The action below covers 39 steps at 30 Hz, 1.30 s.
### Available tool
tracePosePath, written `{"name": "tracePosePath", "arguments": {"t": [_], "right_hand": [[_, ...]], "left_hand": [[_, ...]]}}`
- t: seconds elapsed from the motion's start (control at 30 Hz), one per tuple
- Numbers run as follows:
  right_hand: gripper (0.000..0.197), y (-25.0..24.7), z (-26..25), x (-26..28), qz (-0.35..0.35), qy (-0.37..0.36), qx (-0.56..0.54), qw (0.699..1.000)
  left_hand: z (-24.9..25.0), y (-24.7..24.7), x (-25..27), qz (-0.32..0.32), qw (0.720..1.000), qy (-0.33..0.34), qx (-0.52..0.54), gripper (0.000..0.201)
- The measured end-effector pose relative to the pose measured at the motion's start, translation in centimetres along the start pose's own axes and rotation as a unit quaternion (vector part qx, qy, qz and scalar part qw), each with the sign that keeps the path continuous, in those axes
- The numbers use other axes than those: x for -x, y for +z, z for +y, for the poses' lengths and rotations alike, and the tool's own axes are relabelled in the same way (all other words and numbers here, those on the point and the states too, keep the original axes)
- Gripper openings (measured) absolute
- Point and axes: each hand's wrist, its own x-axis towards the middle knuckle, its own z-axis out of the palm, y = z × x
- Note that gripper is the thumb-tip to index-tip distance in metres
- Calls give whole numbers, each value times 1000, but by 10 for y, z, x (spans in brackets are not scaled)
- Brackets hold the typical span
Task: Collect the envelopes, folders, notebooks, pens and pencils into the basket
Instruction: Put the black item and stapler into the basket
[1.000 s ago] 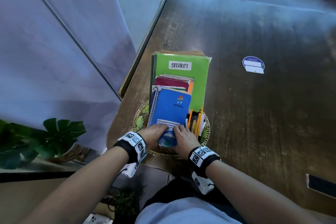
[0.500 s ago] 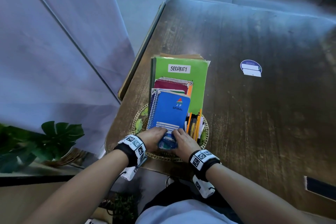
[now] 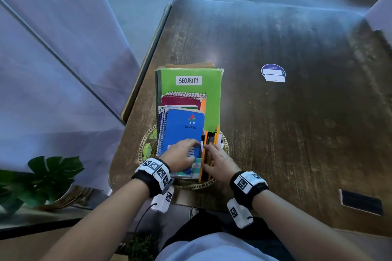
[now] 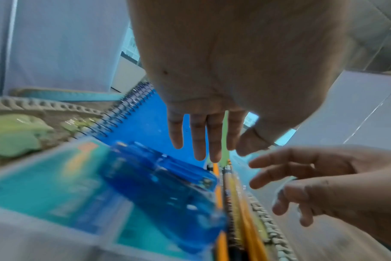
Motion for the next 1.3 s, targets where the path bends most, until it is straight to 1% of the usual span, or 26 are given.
{"name": "tracePosePath", "arguments": {"t": [0.07, 0.1, 0.17, 0.23, 0.33, 0.5, 0.57, 0.7, 0.83, 1.0, 1.1, 1.2, 1.27, 1.3], "right_hand": [[45, -18, 17, 10, 26, 22, -18, 999], [35, -28, 27, 16, 43, 34, -27, 998], [21, -45, 47, 27, 64, 66, -39, 995], [17, -63, 71, 42, 70, 100, -46, 991], [17, -84, 104, 62, 78, 133, -54, 987], [17, -114, 148, 91, 91, 166, -53, 980], [20, -127, 170, 102, 88, 177, -47, 979], [30, -156, 228, 131, 73, 214, -33, 974], [40, -181, 287, 160, 50, 253, 4, 966], [52, -204, 353, 199, -3, 280, 94, 955], [63, -213, 384, 215, -48, 296, 138, 944], [74, -212, 408, 225, -89, 319, 190, 924], [75, -208, 417, 229, -96, 327, 209, 917], [72, -207, 421, 229, -89, 327, 216, 916]], "left_hand": [[12, 6, -8, 50, 998, 8, 37, 38], [18, 10, -13, 65, 997, 13, 49, 32], [30, 17, -23, 68, 996, 17, 60, 24], [47, 26, -36, 51, 996, 31, 67, 21], [80, 40, -54, 23, 996, 59, 64, 20], [141, 71, -86, -11, 995, 84, 52, 25], [169, 87, -98, -38, 994, 96, 35, 29], [225, 131, -127, -102, 991, 92, -5, 39], [277, 175, -151, -136, 984, 107, -41, 42], [344, 239, -176, -167, 978, 107, -62, 56], [372, 274, -189, -187, 974, 107, -72, 59], [389, 307, -200, -212, 966, 100, -110, 72], [397, 323, -205, -226, 958, 96, -147, 77], [400, 329, -208, -228, 955, 95, -163, 79]]}}
